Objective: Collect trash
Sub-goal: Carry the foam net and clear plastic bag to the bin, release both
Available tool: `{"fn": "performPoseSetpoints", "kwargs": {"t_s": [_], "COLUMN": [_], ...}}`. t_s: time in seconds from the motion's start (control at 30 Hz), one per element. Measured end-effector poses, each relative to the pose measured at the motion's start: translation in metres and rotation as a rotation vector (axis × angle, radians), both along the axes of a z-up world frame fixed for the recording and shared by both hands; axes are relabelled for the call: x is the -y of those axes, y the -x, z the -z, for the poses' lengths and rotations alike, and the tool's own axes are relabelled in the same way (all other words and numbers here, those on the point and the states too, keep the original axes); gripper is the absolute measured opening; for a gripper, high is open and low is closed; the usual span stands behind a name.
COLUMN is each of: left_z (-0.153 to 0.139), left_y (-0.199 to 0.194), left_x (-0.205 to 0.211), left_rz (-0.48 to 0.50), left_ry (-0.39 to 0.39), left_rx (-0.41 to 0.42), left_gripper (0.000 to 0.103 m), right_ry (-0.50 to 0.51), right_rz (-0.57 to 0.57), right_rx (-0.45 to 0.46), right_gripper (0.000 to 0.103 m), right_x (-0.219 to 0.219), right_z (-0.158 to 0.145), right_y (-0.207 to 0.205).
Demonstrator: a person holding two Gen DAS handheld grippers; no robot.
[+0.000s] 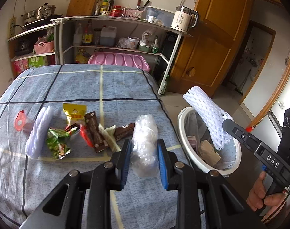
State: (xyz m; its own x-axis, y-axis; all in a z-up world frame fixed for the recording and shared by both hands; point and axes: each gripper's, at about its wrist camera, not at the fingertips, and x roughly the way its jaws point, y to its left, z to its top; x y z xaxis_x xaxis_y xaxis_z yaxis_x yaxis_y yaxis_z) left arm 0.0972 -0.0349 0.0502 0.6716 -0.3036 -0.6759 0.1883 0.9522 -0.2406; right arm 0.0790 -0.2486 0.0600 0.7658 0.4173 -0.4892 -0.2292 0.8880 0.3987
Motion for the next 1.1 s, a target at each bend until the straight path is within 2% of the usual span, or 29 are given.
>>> {"fn": "performPoseSetpoints", "kwargs": {"t_s": [0.3,0.57,1.1], "left_z": [-0.001,0.012,0.036], "left_y": [-0.015,-0.027,-0.041], "left_x": [0.056,0.101,0.154], "left_rz": [0.116,0.197,0.263], "left_ry": [0.012,0.02,-0.015], "left_rx": [-0.011,-0.052,-0.119], "left_gripper": [0.028,0.028,0.029], "right_ry": [0.017,0.028,0.069], "right_rz": [0.11,0.185,0.262], "right_rx": [-0.017,-0.063,-0.18], "right_gripper": [0.012,0.012,0.014], "right_x": [0.045,0.082,0.115], "right_z": [0.002,0.019,0.056], "right_y": [0.01,0.01,-0.003]}}
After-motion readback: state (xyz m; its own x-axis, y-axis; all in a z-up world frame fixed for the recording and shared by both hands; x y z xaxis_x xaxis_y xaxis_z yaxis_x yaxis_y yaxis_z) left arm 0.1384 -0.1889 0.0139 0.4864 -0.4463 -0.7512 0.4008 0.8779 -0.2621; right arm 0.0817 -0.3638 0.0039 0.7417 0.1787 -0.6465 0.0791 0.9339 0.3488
